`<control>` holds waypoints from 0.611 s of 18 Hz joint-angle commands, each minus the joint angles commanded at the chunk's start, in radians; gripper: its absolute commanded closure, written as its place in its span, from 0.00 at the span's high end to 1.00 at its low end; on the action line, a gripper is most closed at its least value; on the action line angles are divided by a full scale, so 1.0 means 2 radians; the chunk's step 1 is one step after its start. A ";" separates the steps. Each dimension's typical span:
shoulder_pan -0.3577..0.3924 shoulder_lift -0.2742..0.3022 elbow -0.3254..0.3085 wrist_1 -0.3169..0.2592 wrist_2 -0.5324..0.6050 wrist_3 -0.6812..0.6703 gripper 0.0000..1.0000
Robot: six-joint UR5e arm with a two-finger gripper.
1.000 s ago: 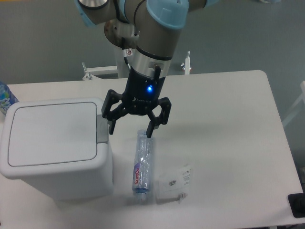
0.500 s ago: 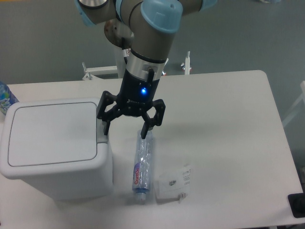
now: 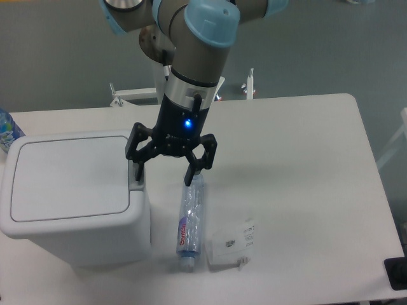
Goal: Open the trash can
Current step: 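Press down on the grey button to pop the lid open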
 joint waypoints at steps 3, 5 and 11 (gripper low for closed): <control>0.000 0.001 -0.006 0.014 0.000 -0.001 1.00; 0.000 0.001 -0.011 0.020 0.000 -0.001 1.00; 0.000 0.002 -0.010 0.020 0.000 -0.001 1.00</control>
